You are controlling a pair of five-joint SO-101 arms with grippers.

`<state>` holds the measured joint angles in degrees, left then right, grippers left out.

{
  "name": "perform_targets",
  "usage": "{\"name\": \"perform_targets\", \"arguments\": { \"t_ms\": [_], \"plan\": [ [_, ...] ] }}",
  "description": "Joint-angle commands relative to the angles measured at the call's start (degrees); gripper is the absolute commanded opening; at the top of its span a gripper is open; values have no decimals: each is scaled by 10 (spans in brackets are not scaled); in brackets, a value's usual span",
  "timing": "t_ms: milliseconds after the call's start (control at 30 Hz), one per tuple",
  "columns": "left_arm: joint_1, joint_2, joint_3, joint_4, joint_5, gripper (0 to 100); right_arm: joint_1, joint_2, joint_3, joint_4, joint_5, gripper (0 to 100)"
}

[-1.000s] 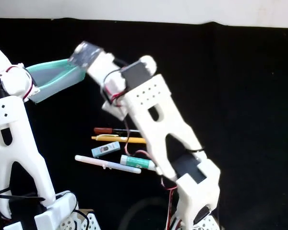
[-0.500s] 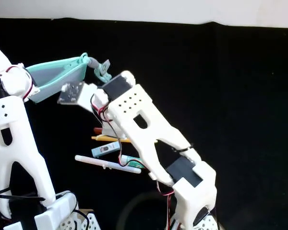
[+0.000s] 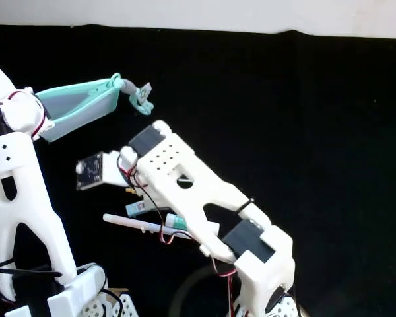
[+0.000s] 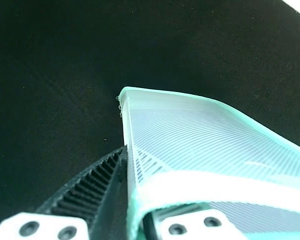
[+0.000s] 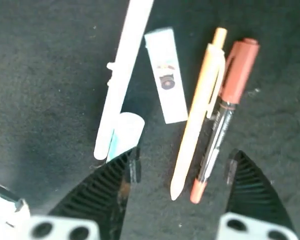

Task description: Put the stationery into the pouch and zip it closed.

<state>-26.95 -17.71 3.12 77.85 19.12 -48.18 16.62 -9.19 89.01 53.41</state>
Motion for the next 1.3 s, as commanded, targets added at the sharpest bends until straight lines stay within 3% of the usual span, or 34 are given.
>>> {"name": "perform_targets", "arguments": {
  "t_ms": [0,133,400,700,1267],
  "plan": [
    [-1,-7,-4,-11,0,6,-16,-35,15,-28,37,274],
    [-1,-7,-4,-11,0,6,-36,-32,35,-59,66,274],
    [-1,-7,-4,-10,0,6,-49,-31,91,-179,65,277],
    [0,-6,23,-14,-1,7,-59,-29,129,-240,65,277],
    [-1,-7,24,-15,-1,7,-84,44,117,-251,62,273]
  ]
}}
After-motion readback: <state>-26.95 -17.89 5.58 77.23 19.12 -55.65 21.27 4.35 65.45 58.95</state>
